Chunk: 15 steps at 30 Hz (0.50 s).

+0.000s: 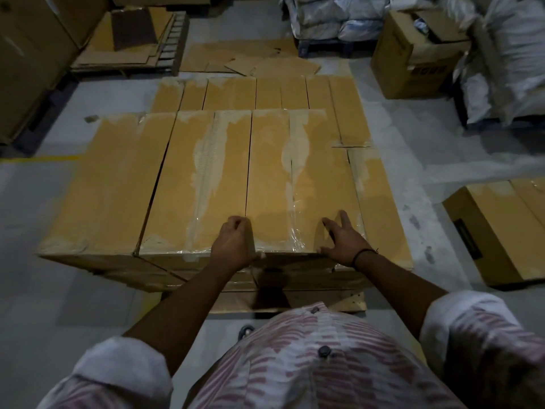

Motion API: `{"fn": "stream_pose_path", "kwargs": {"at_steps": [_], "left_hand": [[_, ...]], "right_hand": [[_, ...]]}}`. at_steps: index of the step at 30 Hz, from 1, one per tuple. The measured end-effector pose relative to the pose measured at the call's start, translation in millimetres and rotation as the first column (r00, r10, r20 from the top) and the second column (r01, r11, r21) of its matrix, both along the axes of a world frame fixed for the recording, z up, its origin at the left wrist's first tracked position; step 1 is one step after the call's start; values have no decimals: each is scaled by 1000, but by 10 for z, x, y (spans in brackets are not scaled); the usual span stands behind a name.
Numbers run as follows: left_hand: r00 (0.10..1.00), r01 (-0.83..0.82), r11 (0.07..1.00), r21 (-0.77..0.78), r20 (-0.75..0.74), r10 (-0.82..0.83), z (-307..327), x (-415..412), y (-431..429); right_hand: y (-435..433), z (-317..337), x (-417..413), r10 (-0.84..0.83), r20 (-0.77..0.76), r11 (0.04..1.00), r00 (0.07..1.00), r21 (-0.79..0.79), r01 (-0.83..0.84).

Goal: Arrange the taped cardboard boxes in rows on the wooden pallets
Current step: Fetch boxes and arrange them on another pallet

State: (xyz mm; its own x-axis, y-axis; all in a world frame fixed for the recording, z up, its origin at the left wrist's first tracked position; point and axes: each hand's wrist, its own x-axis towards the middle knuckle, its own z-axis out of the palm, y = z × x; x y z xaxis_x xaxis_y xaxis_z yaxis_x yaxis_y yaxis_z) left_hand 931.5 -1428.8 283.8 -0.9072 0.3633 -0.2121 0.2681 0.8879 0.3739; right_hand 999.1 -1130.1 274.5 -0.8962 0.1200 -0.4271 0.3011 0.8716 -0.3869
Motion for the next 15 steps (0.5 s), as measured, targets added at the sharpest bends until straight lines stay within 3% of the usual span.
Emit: {"fn": "stream_pose_path", "kwargs": {"at_steps": [6, 12, 15], "left_hand": [[971, -227, 968, 107, 98, 217, 20, -57, 123], [990, -120, 993, 6, 79, 119, 41, -46, 111], [966, -229, 969, 94, 143, 214, 31, -80, 121]], "right_hand": [[19, -51, 15, -60, -6, 995, 998, -78, 59], [-18, -113, 56, -130, -24, 981, 991, -146, 125], [-36, -105, 72, -183, -14, 970, 983, -166, 178]]}}
